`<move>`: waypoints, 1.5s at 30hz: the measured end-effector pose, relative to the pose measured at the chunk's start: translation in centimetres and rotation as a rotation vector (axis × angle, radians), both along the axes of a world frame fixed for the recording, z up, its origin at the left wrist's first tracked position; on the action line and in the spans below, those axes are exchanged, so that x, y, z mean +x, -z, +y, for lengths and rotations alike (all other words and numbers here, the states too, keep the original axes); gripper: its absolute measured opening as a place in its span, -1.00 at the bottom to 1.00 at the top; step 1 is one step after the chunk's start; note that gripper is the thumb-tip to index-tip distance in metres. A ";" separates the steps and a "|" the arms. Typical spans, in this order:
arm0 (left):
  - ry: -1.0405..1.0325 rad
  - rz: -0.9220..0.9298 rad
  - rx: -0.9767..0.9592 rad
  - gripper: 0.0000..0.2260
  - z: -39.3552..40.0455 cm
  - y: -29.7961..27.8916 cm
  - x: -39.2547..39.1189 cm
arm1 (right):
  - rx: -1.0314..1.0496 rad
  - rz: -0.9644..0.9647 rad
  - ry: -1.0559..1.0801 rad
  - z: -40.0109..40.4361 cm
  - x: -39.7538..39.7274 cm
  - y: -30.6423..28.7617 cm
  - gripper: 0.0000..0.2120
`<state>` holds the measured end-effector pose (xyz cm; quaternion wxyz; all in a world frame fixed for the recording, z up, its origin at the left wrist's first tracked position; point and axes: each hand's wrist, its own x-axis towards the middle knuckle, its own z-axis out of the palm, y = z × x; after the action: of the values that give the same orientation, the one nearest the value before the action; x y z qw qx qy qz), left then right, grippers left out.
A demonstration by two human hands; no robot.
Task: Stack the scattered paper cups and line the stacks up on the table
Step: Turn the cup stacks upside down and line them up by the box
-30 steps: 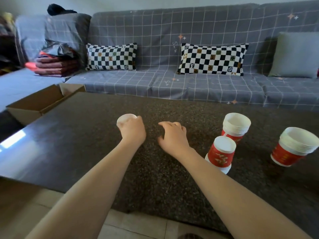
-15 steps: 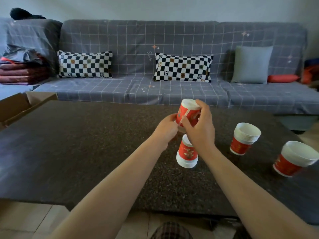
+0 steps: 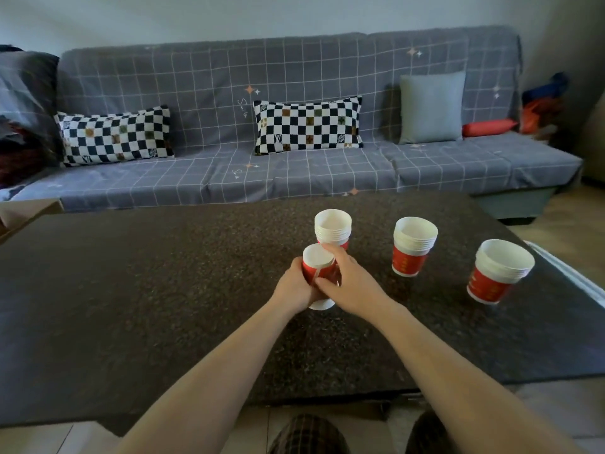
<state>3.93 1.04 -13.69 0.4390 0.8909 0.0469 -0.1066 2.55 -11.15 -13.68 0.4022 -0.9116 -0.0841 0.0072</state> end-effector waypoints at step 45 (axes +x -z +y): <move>0.095 0.067 -0.416 -0.32 -39.9 2.7 2.3 | 0.266 0.080 0.614 -35.4 2.2 5.0 -0.41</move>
<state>6.23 -38.81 -16.39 0.6059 0.7785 -0.0035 -0.1639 4.70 -46.54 -18.69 0.5038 -0.8331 0.2101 -0.0895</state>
